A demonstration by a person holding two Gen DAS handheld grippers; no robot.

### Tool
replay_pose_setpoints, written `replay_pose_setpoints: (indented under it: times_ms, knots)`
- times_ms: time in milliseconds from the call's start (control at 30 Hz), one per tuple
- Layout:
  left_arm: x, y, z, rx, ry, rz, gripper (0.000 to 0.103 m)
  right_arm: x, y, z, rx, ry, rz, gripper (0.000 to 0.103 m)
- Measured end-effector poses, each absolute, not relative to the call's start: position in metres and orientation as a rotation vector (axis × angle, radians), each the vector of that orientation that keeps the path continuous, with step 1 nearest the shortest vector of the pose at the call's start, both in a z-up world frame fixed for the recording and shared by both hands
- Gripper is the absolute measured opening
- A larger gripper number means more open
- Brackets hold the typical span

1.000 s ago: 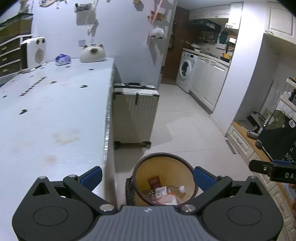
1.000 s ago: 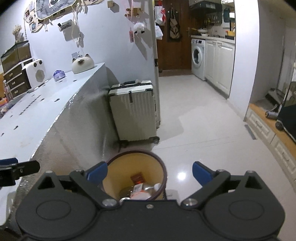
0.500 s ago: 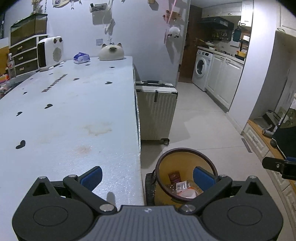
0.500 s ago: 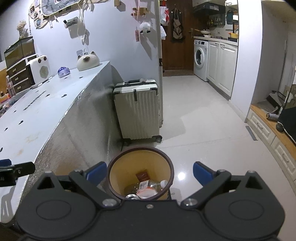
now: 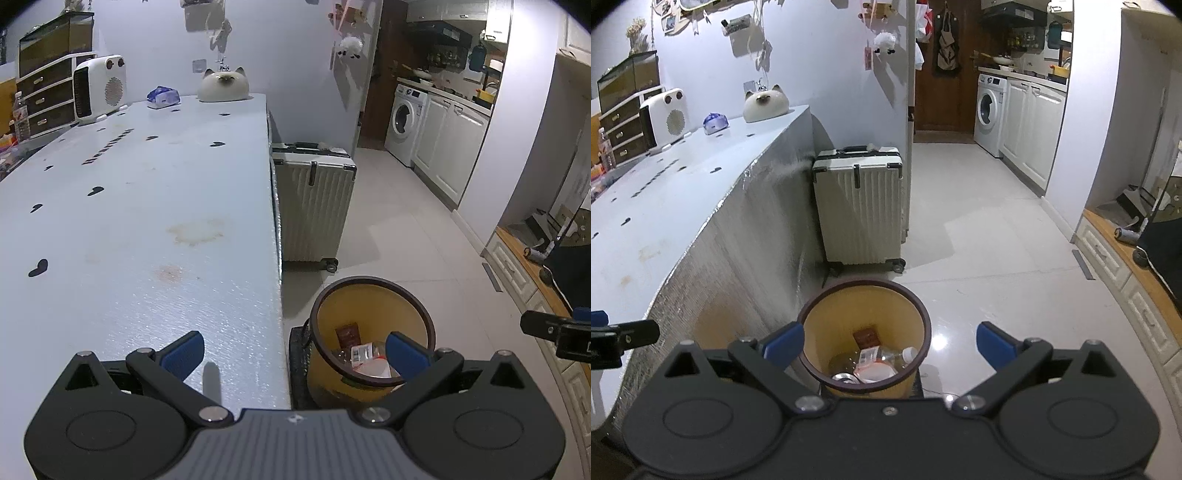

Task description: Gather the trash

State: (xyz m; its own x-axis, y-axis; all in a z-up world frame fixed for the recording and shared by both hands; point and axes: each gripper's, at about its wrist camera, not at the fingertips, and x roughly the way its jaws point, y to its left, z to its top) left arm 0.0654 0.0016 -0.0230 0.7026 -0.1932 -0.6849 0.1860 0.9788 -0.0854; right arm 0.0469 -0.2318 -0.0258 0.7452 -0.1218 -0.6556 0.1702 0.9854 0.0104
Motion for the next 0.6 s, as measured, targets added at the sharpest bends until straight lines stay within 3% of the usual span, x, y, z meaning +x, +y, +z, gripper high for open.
replay_pose_setpoints:
  times_ms: [600]
  knots:
    - [0.071,-0.01,-0.028,0.026,0.794,-0.19,0.103,0.053,-0.236,-0.033,0.059,0.775,-0.17,0.1]
